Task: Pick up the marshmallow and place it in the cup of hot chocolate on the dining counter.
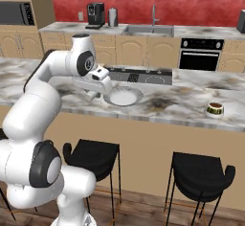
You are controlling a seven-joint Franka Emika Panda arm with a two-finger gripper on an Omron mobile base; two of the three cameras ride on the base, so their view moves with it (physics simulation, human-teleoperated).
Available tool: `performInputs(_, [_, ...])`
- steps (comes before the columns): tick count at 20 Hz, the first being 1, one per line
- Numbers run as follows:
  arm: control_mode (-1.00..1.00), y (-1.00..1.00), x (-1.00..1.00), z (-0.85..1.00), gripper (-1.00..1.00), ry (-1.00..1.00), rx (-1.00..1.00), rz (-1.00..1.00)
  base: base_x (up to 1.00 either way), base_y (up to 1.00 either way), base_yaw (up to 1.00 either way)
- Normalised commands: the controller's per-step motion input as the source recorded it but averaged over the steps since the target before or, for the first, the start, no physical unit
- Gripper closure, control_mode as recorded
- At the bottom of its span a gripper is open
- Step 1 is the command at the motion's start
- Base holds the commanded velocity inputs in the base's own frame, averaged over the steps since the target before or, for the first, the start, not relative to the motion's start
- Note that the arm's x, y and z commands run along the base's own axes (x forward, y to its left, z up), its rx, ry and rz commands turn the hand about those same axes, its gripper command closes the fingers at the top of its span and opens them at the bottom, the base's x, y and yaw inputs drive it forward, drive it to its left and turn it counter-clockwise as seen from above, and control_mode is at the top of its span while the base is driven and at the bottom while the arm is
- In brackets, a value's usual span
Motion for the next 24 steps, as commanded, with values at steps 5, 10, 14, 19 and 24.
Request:
performInputs(5, [1.0, 0.0, 0.0, 0.0, 1.0, 0.0, 0.0, 0.0, -0.18, 0.0, 0.0])
performInputs(10, [1.0, 0.0, 0.0, 0.0, 1.0, 0.0, 0.0, 0.0, -0.3, -0.05, 0.0])
performInputs(14, [1.0, 0.0, 0.0, 0.0, 1.0, 0.0, 0.0, 0.0, -0.31, -0.5, 0.0])
performInputs(19, [1.0, 0.0, 0.0, 0.0, 1.0, 0.0, 0.0, 0.0, -0.33, -0.95, 0.01])
performInputs(24, [1.0, 0.0, 0.0, 0.0, 1.0, 0.0, 0.0, 0.0, -0.21, -1.0, 0.0])
